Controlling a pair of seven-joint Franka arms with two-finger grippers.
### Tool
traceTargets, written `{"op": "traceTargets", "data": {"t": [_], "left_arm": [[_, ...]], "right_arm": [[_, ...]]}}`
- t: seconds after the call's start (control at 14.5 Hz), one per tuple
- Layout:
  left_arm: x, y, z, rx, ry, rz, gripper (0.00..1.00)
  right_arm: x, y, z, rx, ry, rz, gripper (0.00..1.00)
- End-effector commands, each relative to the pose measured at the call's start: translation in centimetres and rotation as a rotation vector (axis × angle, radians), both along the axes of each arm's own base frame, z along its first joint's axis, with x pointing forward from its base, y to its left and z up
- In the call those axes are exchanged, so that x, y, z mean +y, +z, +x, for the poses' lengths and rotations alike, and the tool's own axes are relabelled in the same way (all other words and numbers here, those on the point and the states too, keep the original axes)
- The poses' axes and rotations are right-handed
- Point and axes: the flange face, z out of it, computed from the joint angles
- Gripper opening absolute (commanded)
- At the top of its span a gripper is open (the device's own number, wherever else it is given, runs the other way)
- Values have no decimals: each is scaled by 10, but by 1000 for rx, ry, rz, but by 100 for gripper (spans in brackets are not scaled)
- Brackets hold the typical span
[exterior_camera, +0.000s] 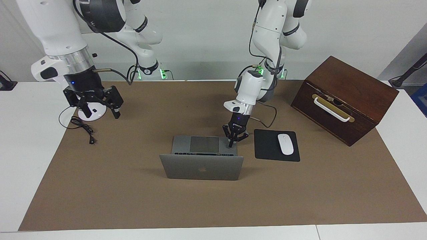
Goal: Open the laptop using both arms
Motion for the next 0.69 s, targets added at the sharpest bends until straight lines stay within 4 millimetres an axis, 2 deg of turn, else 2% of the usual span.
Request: {"op": "traceTargets", "data": {"t": [0.0,0.21,0.48,0.62], "left_arm": [[14,38,6,52,5,-27,0],[32,68,10,127,2,-37,0],[68,115,22,222,-4,-48,0],[91,136,27,288,-10,-36,0]], "right_arm": [[-28,5,-9,24,123,-139,100],[-50,-8,-24,109,74,-54,100],[-53,-21,-32,150,44,-2,100],[-54,-22,-43,161,27,33,100]]}}
